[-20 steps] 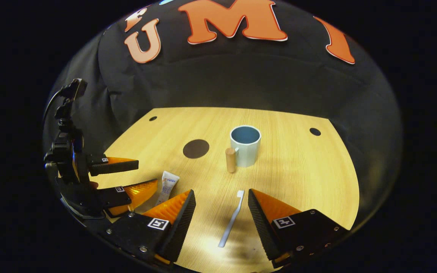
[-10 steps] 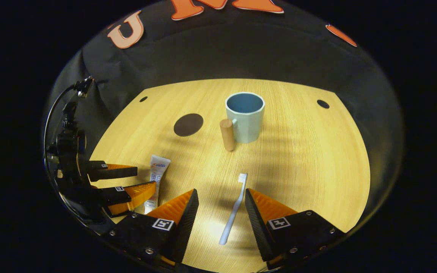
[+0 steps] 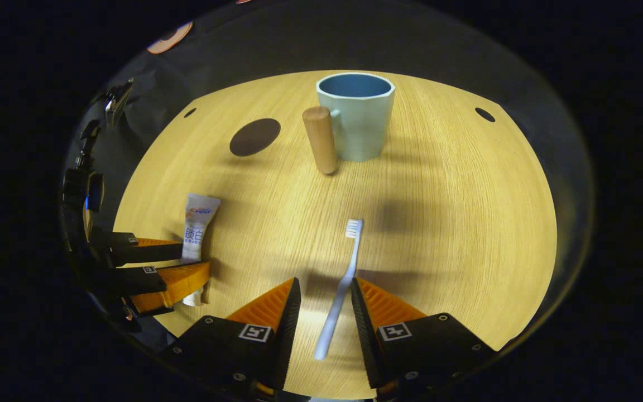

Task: Put the toothbrush and toothpaste on the desktop into the cup, then pick up the cup and place it on the coaster on the desktop.

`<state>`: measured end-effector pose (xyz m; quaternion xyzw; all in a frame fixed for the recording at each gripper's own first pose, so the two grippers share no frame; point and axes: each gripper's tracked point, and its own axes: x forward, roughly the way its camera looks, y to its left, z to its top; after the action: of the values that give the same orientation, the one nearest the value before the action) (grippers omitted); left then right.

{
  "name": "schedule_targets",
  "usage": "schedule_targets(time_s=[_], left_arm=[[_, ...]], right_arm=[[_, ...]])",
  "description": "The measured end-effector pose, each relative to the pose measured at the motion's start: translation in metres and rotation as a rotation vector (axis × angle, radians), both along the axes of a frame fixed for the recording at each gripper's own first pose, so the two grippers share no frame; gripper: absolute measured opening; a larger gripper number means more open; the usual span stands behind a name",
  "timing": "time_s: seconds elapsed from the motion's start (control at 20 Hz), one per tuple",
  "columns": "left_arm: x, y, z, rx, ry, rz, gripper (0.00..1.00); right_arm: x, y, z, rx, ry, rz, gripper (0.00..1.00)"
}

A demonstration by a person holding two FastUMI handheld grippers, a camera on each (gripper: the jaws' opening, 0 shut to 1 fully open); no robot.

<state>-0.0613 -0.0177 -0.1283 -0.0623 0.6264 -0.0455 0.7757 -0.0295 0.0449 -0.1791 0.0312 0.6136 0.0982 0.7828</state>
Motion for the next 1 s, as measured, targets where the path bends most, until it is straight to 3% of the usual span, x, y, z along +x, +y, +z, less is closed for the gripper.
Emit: schedule_targets(time_s=[0.05,0.15,0.25,0.4,0.55,0.6,0.75,0.8,0.9,1.0], left_arm=[[0.005,0.001,0.004,-0.002,-0.008,0.002,0.79],[0.018,0.003,0.016,-0.005,-0.008,0.013,0.62],[0.035,0.006,0.025,-0.013,-0.019,0.007,0.56],[0.065,0.012,0.052,-0.033,-0.034,0.016,0.42],[0.105,0.015,0.088,-0.061,-0.061,0.006,0.42],[0.118,0.015,0.098,-0.074,-0.061,-0.007,0.33],[0.164,0.023,0.138,-0.098,-0.078,-0.003,0.31],[0.18,0.026,0.149,-0.104,-0.069,-0.006,0.22],[0.214,0.034,0.178,-0.116,-0.073,-0.007,0.23],[0.202,0.075,0.181,-0.127,-0.081,0.0,0.21]], right_arm=[[-0.003,0.001,-0.004,0.0,0.014,0.001,0.55],[-0.006,-0.001,-0.011,-0.013,0.03,0.008,0.54],[-0.003,-0.003,-0.012,-0.026,0.028,0.001,0.54],[-0.002,-0.007,-0.012,-0.055,0.031,-0.012,0.38],[-0.002,-0.014,-0.013,-0.093,0.025,-0.005,0.15],[-0.001,-0.014,-0.013,-0.095,0.021,-0.005,0.11],[0.001,-0.008,-0.014,-0.083,-0.008,0.009,0.06],[0.001,-0.004,-0.017,-0.075,-0.015,0.022,0.06],[0.001,0.0,-0.012,-0.061,-0.034,0.037,0.05],[0.005,0.006,-0.007,-0.046,-0.067,0.041,0.05]])
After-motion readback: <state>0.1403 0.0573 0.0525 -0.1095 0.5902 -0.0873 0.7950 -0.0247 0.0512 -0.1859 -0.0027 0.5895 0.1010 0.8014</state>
